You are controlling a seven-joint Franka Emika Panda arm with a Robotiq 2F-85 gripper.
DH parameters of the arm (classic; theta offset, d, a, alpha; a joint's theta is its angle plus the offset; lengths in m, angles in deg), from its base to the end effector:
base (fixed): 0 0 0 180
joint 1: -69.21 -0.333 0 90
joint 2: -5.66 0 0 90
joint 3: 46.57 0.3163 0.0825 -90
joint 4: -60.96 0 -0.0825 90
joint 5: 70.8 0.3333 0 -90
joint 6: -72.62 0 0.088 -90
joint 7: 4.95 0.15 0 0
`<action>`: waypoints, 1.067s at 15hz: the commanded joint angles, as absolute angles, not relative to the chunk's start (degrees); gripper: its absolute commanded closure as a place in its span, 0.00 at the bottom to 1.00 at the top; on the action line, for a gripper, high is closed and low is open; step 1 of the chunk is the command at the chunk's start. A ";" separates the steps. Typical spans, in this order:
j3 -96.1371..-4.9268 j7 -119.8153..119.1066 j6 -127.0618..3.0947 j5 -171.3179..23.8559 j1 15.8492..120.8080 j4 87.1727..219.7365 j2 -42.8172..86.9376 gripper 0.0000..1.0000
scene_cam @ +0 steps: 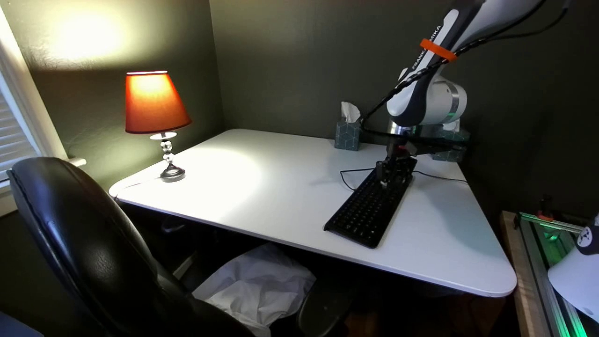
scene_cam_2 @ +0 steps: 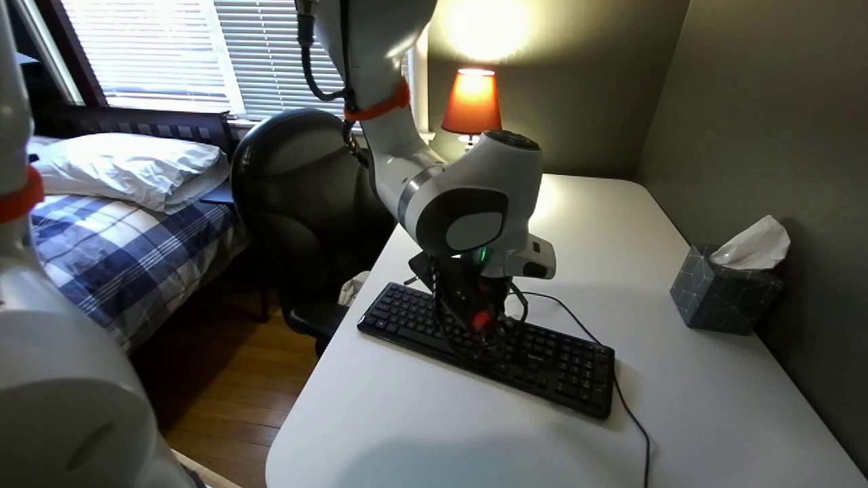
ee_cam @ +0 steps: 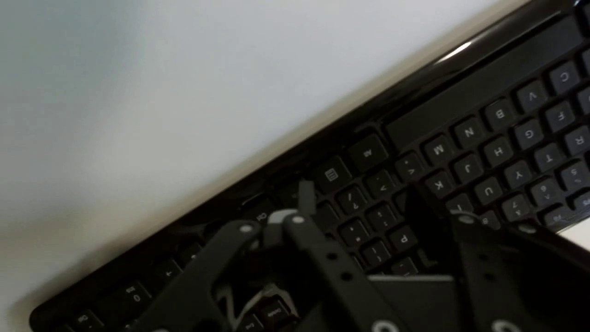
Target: Press a key on the keyboard
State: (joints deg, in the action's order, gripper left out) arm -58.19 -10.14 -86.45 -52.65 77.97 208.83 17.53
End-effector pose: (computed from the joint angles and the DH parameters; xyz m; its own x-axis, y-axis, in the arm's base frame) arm 0.3931 -0.1599 0.1922 0.8488 -0.5287 -0.0054 -0.5278 -0.8465 -0.0704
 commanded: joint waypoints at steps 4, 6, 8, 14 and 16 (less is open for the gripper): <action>-60.25 -0.80 -87.43 -65.55 77.87 214.35 8.77 0.00; -60.65 1.54 -87.09 -69.55 78.11 215.33 6.59 0.00; -60.86 4.25 -86.49 -73.77 78.53 216.14 4.43 0.00; -59.46 10.78 -84.36 -84.60 81.64 218.56 -2.09 0.00; -58.64 11.53 -83.46 -86.36 82.86 219.40 -4.46 0.00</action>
State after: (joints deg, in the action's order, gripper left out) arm -60.17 8.94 -85.97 -82.63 80.58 216.65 0.88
